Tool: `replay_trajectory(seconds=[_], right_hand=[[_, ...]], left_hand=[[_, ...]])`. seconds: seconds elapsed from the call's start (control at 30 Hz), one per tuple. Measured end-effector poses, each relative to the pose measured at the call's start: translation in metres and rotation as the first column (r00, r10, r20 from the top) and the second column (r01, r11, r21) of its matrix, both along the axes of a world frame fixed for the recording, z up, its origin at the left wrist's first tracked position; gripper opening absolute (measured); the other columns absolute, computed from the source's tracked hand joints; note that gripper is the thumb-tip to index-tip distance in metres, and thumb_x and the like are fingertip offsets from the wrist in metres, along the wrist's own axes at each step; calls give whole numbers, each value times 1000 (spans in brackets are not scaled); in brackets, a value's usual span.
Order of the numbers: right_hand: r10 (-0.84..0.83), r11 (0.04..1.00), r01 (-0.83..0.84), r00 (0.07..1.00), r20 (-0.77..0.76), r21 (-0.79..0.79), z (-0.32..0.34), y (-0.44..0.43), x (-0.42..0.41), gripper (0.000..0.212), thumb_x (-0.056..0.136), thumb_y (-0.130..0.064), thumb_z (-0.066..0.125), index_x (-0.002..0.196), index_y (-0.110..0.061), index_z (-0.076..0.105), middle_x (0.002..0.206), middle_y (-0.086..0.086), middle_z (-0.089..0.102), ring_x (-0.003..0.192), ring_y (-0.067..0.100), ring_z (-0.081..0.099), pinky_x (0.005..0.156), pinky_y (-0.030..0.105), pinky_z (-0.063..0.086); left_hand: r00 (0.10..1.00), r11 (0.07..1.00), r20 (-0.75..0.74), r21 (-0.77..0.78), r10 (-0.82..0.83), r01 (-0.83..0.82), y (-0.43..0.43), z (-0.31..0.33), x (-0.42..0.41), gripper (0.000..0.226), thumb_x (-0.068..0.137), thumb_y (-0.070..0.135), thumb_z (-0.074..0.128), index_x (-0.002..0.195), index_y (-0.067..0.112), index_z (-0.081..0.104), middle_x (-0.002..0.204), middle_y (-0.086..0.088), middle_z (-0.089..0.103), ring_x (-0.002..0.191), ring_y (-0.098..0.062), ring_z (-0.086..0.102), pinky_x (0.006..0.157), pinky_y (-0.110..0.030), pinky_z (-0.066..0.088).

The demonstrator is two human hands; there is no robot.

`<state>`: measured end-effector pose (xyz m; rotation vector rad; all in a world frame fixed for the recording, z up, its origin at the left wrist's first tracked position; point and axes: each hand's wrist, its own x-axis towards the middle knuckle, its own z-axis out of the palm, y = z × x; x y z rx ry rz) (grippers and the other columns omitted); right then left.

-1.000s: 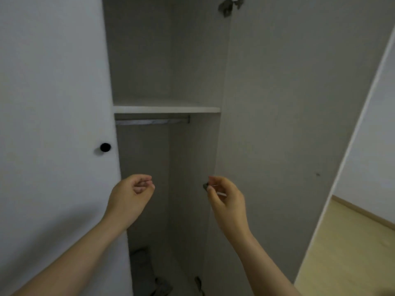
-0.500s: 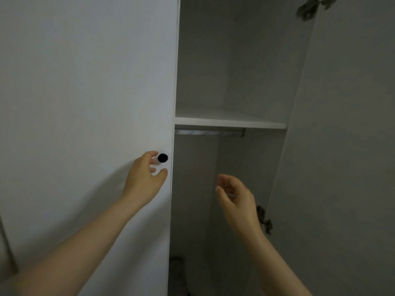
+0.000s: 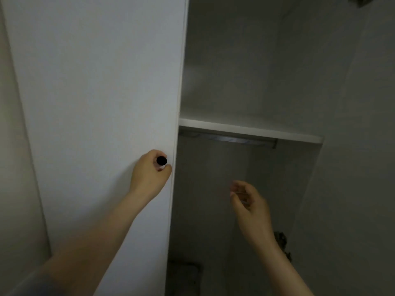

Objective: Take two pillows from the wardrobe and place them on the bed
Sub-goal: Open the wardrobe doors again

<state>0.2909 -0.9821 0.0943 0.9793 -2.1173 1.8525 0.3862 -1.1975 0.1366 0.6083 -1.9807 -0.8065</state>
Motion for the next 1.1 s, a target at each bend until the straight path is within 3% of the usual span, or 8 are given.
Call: replay_trajectory(seconds=[0.3, 0.37, 0.5, 0.63, 0.9, 1.1], right_hand=[[219, 974, -221, 975, -37, -59, 9, -20, 23, 21, 90, -12, 58, 107, -24, 62, 98, -10, 66, 87, -9, 61, 72, 4, 45], [258, 963, -261, 965, -47, -70, 15, -26, 34, 20, 90, -16, 58, 107, -25, 63, 99, -10, 67, 89, -4, 62, 75, 10, 49], [367, 925, -372, 927, -71, -73, 34, -45, 58, 21, 90, -22, 58, 110, -27, 63, 101, -8, 67, 95, 7, 64, 87, 36, 55], [490, 866, -499, 858, -157, -23, 61, -64, 82, 23, 90, -25, 57, 112, -27, 62, 104, -6, 68, 98, 9, 63, 89, 41, 54], [717, 677, -735, 646, -260, 39, 123, -100, 129, 27, 87, -20, 64, 113, -15, 63, 103, 0, 70, 98, 9, 65, 91, 29, 53], [785, 589, -808, 574, -234, -5, 123, -122, 157, 18, 82, -11, 68, 98, -4, 65, 90, 6, 70, 84, 11, 67, 76, 19, 53]], left_hand=[[993, 994, -46, 5, 112, -112, 40, -6, 69, 22, 79, 29, 70, 94, 22, 56, 80, 4, 57, 64, -12, 53, 58, -15, 39], [990, 991, -43, -6, 136, -136, 46, -7, 89, 25, 76, 32, 71, 93, 23, 55, 79, 5, 57, 63, -13, 53, 59, -15, 39], [984, 984, -47, -42, 170, -172, 53, -8, 123, 29, 71, 35, 75, 87, 26, 53, 75, 7, 55, 60, -11, 49, 58, -16, 38], [981, 977, -31, -85, 193, -195, 56, -6, 146, 34, 67, 37, 78, 84, 25, 51, 74, 9, 54, 58, -8, 47, 56, -15, 36], [977, 966, -18, -145, 213, -213, 51, -7, 187, 37, 65, 35, 80, 77, 31, 44, 69, 13, 48, 57, -8, 45, 55, -8, 41], [976, 961, -1, -170, 220, -217, 40, -12, 218, 38, 64, 40, 78, 78, 31, 44, 66, 12, 47, 54, -8, 42, 50, -12, 38]])
